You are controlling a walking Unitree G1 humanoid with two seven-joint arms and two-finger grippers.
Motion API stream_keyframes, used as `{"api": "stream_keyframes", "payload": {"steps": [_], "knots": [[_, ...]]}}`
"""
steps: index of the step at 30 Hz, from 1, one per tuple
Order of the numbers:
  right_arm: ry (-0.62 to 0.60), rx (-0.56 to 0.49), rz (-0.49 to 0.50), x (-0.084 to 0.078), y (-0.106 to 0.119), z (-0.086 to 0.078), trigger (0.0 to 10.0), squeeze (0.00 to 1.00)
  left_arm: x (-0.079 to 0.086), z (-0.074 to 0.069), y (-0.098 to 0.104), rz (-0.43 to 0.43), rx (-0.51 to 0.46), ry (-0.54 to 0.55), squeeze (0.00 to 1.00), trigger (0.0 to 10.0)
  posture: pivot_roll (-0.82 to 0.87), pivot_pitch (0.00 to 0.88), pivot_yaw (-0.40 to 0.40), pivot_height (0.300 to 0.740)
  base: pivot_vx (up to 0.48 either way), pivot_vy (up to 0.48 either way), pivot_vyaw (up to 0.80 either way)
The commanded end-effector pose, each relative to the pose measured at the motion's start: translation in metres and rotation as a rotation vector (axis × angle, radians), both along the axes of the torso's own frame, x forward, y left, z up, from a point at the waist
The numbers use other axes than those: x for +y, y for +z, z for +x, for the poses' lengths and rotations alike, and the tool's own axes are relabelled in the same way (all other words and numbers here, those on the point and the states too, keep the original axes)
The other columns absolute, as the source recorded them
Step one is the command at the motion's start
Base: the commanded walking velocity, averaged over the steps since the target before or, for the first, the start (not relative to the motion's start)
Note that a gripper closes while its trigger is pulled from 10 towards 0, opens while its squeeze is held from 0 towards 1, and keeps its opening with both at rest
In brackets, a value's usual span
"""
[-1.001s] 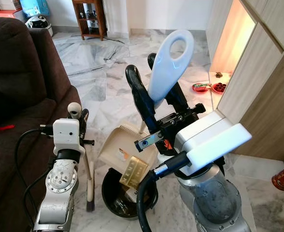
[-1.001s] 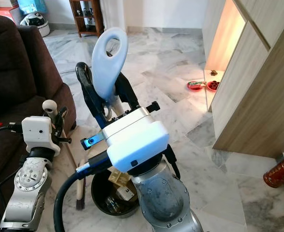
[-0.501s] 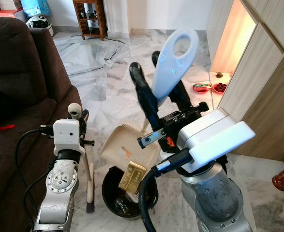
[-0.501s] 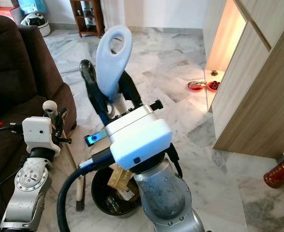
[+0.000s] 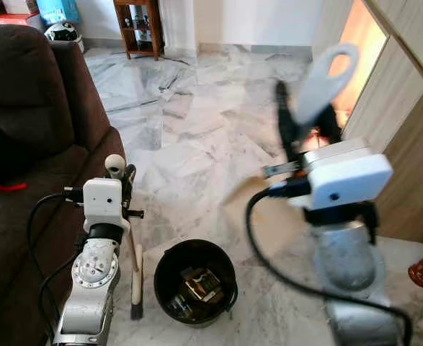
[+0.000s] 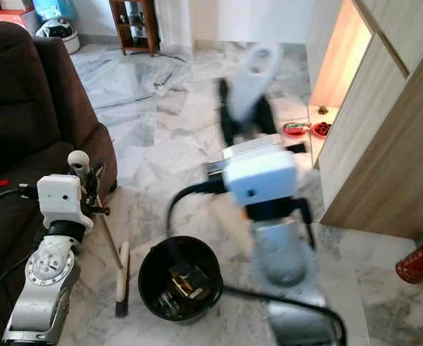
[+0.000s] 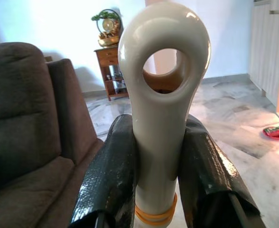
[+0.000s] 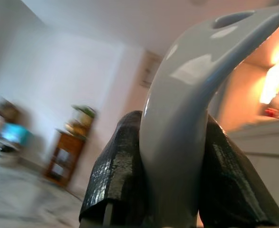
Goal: Sweep floor
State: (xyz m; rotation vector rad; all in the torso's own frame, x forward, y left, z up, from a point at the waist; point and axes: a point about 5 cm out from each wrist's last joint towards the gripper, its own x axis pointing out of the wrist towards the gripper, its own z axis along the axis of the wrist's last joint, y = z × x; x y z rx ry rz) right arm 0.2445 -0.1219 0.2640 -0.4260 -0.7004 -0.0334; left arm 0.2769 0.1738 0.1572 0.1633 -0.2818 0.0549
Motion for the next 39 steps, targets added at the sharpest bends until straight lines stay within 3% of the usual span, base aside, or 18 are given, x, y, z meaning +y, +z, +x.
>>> {"api": "stream_keyframes", "payload": {"steps": [1, 9, 16, 21, 23, 25, 33, 39], "knots": [[0.006, -0.054, 0.019, -0.002, 0.004, -0.003, 10.0, 0.0, -0.001, -0.002, 0.009, 0.013, -0.053, -0.013, 0.0, 10.0, -0.01, 0.064, 0.043, 0.74, 0.0, 0.0, 0.0], [-0.102, 0.052, 0.06, -0.032, -0.029, 0.006, 10.0, 0.0, 0.0, -0.011, 0.007, 0.009, -0.043, -0.019, 0.0, 10.0, 0.0, 0.063, 0.044, 0.74, 0.0, 0.0, 0.0], [-0.18, 0.095, -0.012, -0.05, -0.057, 0.012, 10.0, 0.0, 0.001, -0.023, 0.002, 0.012, -0.014, -0.036, 0.0, 10.0, 0.01, 0.067, 0.052, 0.74, 0.0, 0.0, 0.0], [-0.247, 0.194, 0.113, -0.07, -0.081, 0.017, 10.0, 0.0, 0.002, -0.029, -0.001, 0.002, 0.004, -0.051, 0.0, 10.0, 0.02, 0.065, 0.056, 0.74, 0.0, 0.0, 0.0], [-0.28, 0.275, 0.275, -0.081, -0.097, 0.02, 10.0, 0.0, 0.003, -0.032, -0.006, -0.015, 0.017, -0.041, 0.0, 10.0, 0.02, 0.064, 0.056, 0.74, 0.0, 0.0, 0.0], [-0.316, 0.315, 0.362, -0.091, -0.108, 0.023, 10.0, 0.0, 0.003, -0.034, -0.009, -0.002, 0.023, -0.037, 0.0, 10.0, 0.02, 0.073, 0.053, 0.74, 0.0, 0.0, 0.0], [-0.337, 0.311, 0.389, -0.105, -0.108, 0.031, 10.0, 0.0, 0.003, -0.038, -0.004, 0.0, 0.009, -0.029, 0.0, 10.0, 0.03, 0.095, 0.042, 0.74, 0.0, 0.0, 0.0], [-0.319, 0.321, 0.406, -0.107, -0.111, 0.037, 10.0, 0.0, 0.003, -0.04, -0.006, -0.002, 0.019, -0.019, 0.0, 10.0, 0.03, 0.112, 0.032, 0.74, 0.0, 0.0, 0.0]]}}
